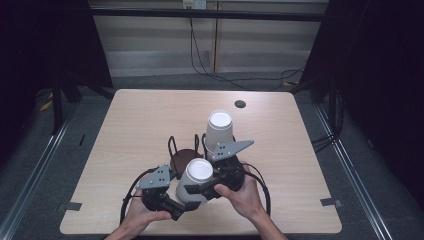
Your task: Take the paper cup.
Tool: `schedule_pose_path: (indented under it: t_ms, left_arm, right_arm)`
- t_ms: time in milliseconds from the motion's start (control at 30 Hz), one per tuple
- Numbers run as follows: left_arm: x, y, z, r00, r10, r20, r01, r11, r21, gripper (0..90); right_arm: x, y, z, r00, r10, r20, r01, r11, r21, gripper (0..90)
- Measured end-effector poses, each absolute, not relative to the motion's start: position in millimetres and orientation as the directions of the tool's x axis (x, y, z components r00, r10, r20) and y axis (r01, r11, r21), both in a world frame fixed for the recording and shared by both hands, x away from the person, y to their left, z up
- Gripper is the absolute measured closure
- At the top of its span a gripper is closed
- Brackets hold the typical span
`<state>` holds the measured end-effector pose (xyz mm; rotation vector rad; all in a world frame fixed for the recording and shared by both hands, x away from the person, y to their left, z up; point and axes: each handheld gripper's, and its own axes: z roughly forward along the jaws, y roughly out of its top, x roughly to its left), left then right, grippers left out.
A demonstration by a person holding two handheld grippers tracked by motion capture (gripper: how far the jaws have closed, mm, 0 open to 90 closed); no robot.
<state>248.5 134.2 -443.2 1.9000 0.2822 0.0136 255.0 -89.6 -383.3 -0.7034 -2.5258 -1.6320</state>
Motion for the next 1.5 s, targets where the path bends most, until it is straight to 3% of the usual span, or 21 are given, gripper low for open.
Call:
schedule_pose_path:
  t_ms: [433,800,900,1267,1500]
  left_arm:
    - [247,134,-443,0.970,0.207,-0.124,0.182,-0.285,0.941,11.2]
    - [248,135,-437,0.974,0.202,-0.102,0.169,-0.351,0.921,17.1]
    - [248,135,-438,0.973,0.204,-0.104,0.175,-0.370,0.913,17.5]
    - [250,144,-433,0.961,0.203,-0.188,0.253,-0.371,0.894,18.0]
    - [255,151,-427,0.958,0.220,-0.186,0.262,-0.396,0.880,17.4]
  right_arm:
    - [254,-84,-381,-0.898,0.336,0.284,0.393,0.321,0.862,23.7]
    - [255,-85,-382,-0.903,0.314,0.293,0.394,0.332,0.857,21.9]
    - [257,-84,-382,-0.901,0.320,0.294,0.396,0.328,0.857,16.3]
    - [258,-98,-375,-0.905,0.307,0.294,0.385,0.297,0.874,14.3]
    - [260,-107,-374,-0.901,0.321,0.291,0.387,0.297,0.873,14.3]
